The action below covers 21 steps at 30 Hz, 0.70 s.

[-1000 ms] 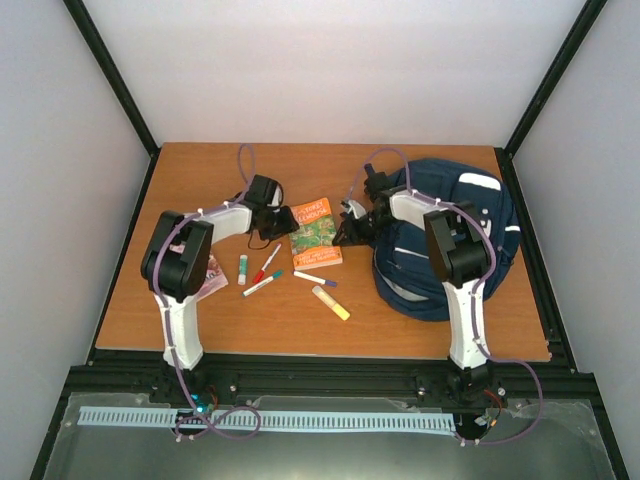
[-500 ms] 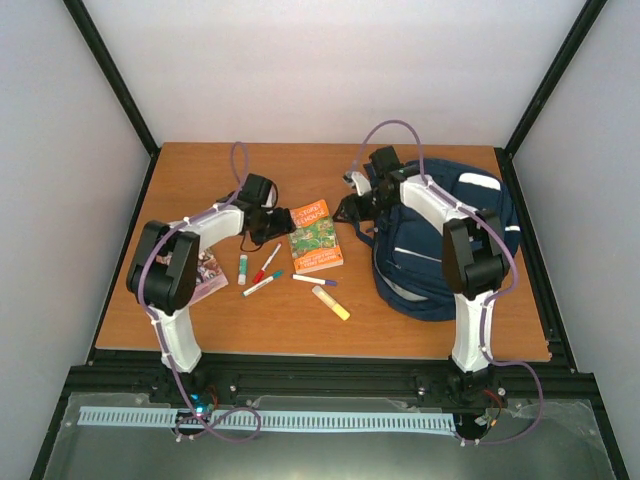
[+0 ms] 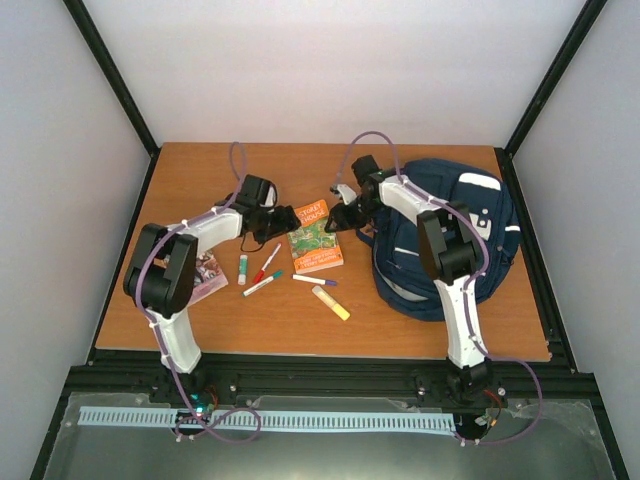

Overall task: Pack the student bag
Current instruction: Pick up the book from the center of the board.

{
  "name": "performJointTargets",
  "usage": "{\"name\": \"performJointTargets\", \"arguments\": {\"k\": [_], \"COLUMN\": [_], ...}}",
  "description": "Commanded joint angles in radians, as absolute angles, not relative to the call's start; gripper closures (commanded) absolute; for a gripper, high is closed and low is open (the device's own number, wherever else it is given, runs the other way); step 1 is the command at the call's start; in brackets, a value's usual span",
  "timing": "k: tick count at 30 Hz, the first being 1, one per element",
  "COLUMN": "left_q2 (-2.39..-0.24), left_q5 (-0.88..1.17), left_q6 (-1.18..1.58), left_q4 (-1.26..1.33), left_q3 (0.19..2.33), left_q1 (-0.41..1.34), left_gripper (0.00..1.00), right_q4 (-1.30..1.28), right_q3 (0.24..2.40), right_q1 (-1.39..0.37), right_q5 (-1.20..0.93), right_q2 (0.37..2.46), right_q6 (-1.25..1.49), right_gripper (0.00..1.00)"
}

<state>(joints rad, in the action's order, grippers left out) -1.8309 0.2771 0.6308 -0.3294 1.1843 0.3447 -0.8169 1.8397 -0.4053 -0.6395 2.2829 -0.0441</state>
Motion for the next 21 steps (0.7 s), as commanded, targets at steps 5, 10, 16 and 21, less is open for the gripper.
{"name": "performJointTargets", "arguments": {"k": [5,10,16,21], "left_q2": [-1.886,-1.893,-1.902,-1.866], "left_q5": [0.328,0.338,0.338,0.311], "left_q6": [0.627,0.617,0.622,0.613], "left_q4": [-0.274,-0.263,-0.273,-0.298], "left_q3": [1.170,1.153,1.134,1.098], "left_q1": [0.351,0.350,0.352,0.368], "left_gripper": [0.18,0.16,0.16,0.16], "right_q4": [-0.857,-0.844,-0.824,-0.786], "right_q3": [1.847,1.815,1.774,1.701], "right_q1": [-0.419,-0.418,-0.415,-0.408], "right_q5": [-0.651,-0.700,-0.695,-0.684], "right_q2": [2.333,2.352,2.375,2.379], "right_q6": [-0.044,-0.019,0.021,0.072], "right_gripper": [0.52,0.54,0.56,0.65]}}
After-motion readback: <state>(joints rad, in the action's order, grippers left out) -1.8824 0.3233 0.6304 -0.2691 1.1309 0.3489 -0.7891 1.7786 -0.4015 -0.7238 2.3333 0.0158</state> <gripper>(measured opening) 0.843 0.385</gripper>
